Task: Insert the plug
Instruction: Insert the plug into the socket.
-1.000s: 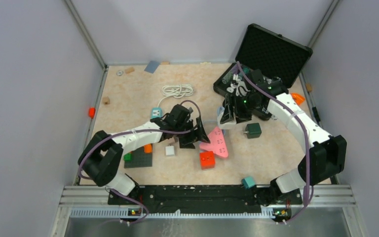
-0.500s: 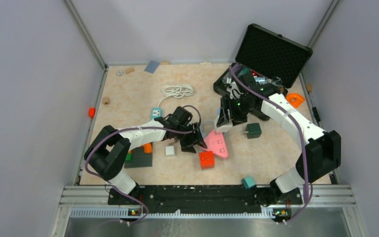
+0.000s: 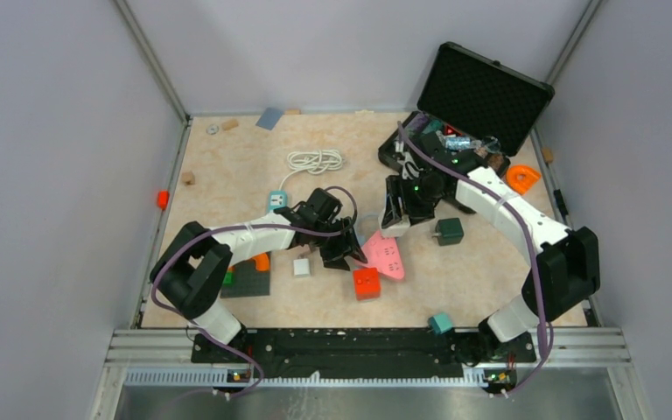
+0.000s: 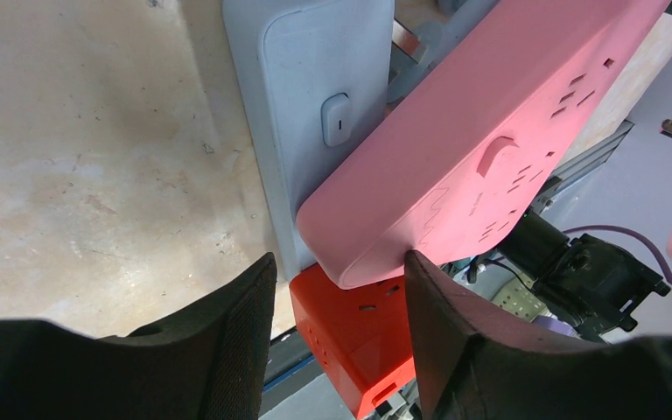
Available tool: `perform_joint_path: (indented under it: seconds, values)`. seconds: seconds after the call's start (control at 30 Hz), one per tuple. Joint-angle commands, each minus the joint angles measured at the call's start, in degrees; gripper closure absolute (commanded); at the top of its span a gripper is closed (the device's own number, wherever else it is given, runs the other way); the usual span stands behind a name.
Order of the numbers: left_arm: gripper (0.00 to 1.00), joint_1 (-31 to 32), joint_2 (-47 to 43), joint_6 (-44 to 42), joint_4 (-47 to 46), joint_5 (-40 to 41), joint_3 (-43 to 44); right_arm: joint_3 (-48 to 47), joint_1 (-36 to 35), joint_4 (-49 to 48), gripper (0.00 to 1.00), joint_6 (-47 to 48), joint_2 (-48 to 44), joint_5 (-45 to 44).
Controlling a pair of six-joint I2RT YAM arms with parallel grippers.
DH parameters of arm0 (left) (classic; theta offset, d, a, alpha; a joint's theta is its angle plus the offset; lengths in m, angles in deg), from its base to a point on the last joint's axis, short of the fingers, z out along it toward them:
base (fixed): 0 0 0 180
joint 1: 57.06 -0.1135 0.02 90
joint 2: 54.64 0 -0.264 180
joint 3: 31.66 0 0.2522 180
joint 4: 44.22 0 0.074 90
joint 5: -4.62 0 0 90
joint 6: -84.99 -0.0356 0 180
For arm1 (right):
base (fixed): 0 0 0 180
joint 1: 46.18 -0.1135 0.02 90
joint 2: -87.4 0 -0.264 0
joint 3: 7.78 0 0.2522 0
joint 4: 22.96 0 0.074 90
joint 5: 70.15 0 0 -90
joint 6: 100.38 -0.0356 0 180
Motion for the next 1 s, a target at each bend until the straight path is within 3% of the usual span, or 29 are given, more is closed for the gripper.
perform_joint_path:
  seconds: [0.0,0.97]
  values:
    - [0.44,0.1,2.8,-1.1,4.2,5.1,-1.2,1.3,-1.1,-3.4,1.0,-2.3,-0.6,-1.9]
    - [0.48,0.1,3.9,-1.3,3.8,4.5,-1.2,10.9,-1.2,-10.7,1.0,-3.0,-1.8,-5.7]
